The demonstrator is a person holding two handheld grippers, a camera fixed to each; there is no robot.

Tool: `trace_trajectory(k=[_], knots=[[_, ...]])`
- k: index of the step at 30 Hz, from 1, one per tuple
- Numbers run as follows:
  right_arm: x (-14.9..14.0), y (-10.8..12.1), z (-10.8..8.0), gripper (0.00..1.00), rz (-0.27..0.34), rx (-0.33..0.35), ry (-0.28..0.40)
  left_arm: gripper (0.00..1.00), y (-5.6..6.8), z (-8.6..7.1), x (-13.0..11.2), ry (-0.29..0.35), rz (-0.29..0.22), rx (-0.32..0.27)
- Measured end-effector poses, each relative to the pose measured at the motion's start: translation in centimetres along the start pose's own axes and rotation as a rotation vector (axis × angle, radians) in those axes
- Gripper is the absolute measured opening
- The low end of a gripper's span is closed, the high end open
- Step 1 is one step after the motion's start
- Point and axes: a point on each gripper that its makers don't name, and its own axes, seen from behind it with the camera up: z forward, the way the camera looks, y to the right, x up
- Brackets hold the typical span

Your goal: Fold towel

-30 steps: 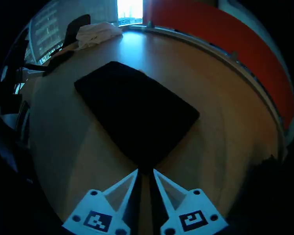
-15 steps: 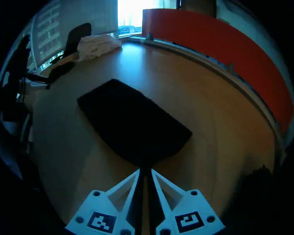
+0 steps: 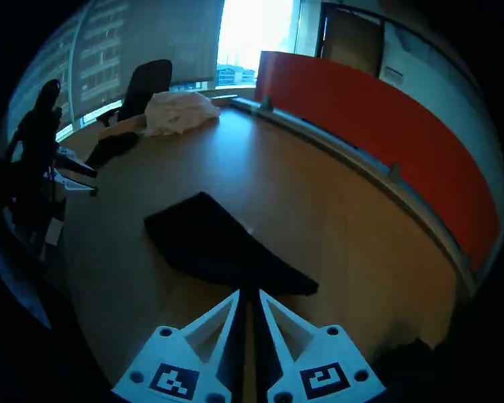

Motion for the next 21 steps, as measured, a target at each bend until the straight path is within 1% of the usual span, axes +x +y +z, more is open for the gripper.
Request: trace_trajectory(k=[5, 11, 17, 21], knots=[[1.2, 0.1, 0.0, 0.05, -0.02, 0.0, 0.013, 0.88, 0.1, -0.1, -0.1, 0.0, 0.001, -0.004], [1.7, -0.1, 0.5, 0.05, -0.044, 0.013, 0.006, 0.88, 0.1, -0.3, -0.1, 0.001, -0.003, -0.008], [3.5, -1.0, 1.7, 0.05, -0.084, 0.047, 0.014, 0.88, 0.1, -0.7, -0.3, 0.001, 0.0, -0.011], [4.9, -2.0, 2.8, 0.05, -0.118, 0.079, 0.019, 0.88, 0.0, -0.9, -0.2, 0.007, 0.01, -0.007]])
